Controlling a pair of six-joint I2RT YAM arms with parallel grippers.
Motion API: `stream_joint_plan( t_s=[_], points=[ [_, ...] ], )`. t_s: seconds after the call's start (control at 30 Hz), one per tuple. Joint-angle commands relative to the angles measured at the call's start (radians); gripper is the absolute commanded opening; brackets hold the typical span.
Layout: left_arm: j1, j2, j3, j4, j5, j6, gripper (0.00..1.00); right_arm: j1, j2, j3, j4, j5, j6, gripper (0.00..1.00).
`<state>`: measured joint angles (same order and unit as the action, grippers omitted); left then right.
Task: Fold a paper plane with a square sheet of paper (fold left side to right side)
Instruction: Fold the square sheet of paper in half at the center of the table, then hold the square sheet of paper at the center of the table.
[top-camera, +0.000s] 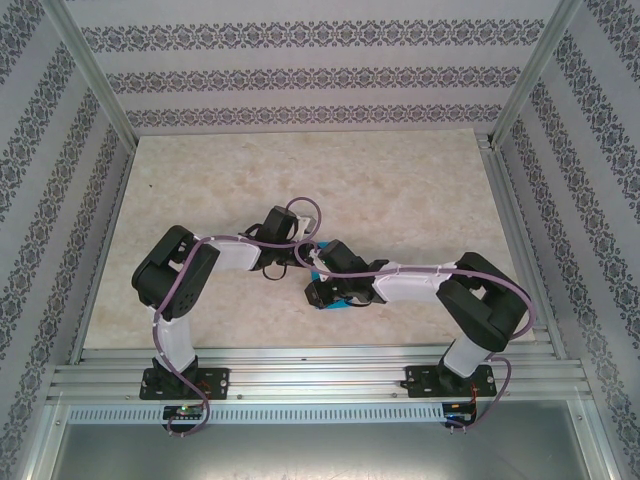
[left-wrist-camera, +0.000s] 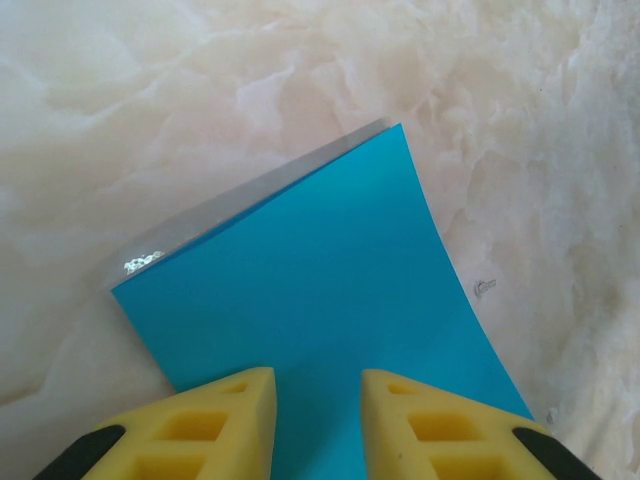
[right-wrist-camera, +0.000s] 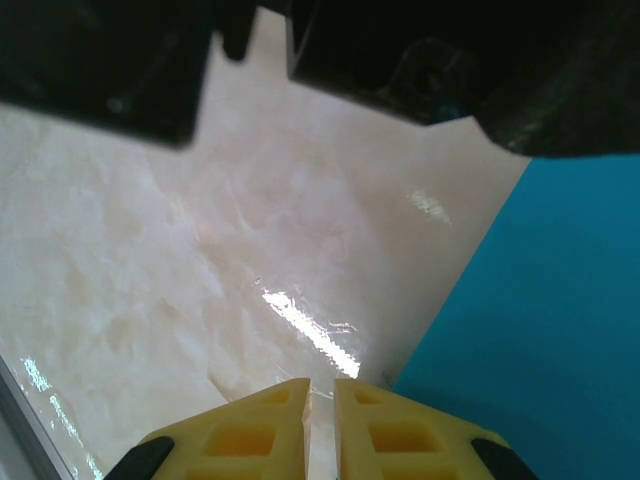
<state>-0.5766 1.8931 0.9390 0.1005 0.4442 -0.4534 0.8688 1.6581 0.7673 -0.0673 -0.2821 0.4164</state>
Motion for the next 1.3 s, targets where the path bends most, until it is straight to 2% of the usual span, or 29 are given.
stream_joint_plan(
  t_s=[0.0,0.23,0.47,0.87,1.0,1.1,1.2,1.27],
  points=[
    [-0.014,0.066,-0.005,-0.048,-0.080,0.032,0.30,0.010,0.057,-0.011,-0.039,-0.014,0.034,0.15],
    [-0.014,0.072,-0.002,-0.053,-0.088,0.038,0.30,0.027,0.037,-0.095,0.009,-0.017,0.074,0.14],
    [-0.014,0.072,-0.005,-0.061,-0.107,0.042,0.29,0.041,0.014,-0.111,-0.051,-0.012,0.061,0.14],
    [-0.014,0.065,-0.005,-0.071,-0.117,0.048,0.29,0.070,-0.154,-0.184,-0.093,-0.065,0.094,0.14],
    [-0.015,0.053,-0.006,-0.067,-0.107,0.048,0.29,-0.019,-0.284,-0.179,-0.072,-0.116,0.104,0.16],
    [-0.015,0.051,-0.005,-0.063,-0.097,0.044,0.29,-0.108,-0.365,-0.172,-0.029,-0.155,0.115,0.21],
    [-0.017,0.051,0.000,-0.059,-0.094,0.040,0.29,-0.219,-0.355,-0.171,0.062,-0.210,0.145,0.22],
    [-0.019,0.051,0.000,-0.056,-0.092,0.039,0.29,-0.275,-0.306,-0.156,0.101,-0.199,0.160,0.22]
  ],
)
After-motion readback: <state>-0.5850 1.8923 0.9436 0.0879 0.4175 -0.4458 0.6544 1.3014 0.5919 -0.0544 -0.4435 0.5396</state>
